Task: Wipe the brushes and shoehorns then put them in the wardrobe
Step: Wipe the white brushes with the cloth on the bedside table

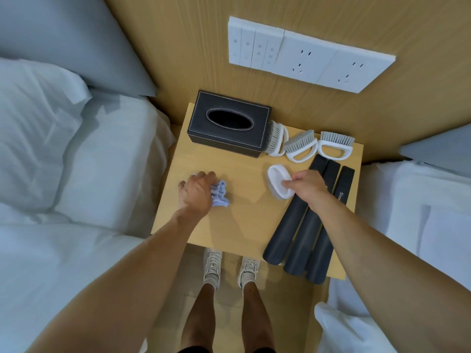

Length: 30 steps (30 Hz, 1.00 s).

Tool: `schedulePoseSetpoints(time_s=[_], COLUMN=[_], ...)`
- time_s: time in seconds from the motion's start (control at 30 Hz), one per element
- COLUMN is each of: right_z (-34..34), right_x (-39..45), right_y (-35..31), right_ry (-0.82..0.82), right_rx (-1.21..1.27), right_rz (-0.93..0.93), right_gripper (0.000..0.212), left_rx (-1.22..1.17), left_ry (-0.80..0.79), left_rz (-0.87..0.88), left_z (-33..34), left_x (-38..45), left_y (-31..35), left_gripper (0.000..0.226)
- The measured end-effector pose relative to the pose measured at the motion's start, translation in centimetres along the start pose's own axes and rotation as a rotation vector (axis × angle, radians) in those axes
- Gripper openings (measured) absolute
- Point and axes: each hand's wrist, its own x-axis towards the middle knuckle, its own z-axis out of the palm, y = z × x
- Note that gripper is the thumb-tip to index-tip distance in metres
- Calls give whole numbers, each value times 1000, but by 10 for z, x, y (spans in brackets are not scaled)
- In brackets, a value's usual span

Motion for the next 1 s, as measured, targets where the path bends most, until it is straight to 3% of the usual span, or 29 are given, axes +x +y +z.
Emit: schedulePoseSetpoints(time_s=[0.1,0.2,0.4,0.6,0.77,0.93,1.0], right_z=[-7,-19,-51,-74,-92,-111,-115], right_x=[-23,-55,-131,-199,-235,-263,-266], right_y=[-1,-5,-32,-76,-107,-138,-144], right_ry=[4,-6,-134,-247,-290,-371,-409], right_rx=[61,163,468,619,753,909,856], right_rz=[-3,-26,-114,-327,-465,-562,-606], right_gripper=[21,19,35,23,41,82,74], left_rx=[-322,-476,-667,-810,-752,-686,-673], left_ry=[64,117,161,391,517,615,631], left_rz=[47,45,56,140,293,410,422], left_z=[-27,-61,-130,-200,-246,-288,-293], left_x=[-17,-37,-74,-107,-128,-144,-145], left_y=[12,28,70,113,131,140,142], left_gripper=[17,17,17,29,18,18,18])
